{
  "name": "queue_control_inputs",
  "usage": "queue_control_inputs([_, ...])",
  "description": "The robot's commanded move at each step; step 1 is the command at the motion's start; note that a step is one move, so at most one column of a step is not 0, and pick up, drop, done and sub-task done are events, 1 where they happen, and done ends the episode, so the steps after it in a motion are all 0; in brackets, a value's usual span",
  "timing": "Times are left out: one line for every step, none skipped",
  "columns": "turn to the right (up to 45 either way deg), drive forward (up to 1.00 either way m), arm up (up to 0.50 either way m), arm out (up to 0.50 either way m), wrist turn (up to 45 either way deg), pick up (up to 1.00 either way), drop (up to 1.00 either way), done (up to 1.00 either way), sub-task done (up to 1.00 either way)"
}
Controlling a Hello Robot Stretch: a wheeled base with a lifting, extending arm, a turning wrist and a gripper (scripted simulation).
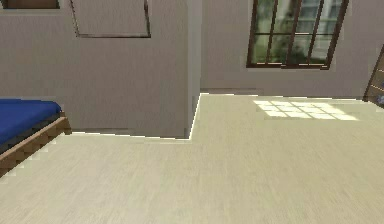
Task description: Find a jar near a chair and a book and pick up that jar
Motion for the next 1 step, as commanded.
queue_control_inputs([0.0,0.00,0.00,0.00,0.0,0.00,0.00,1.00,0.00])
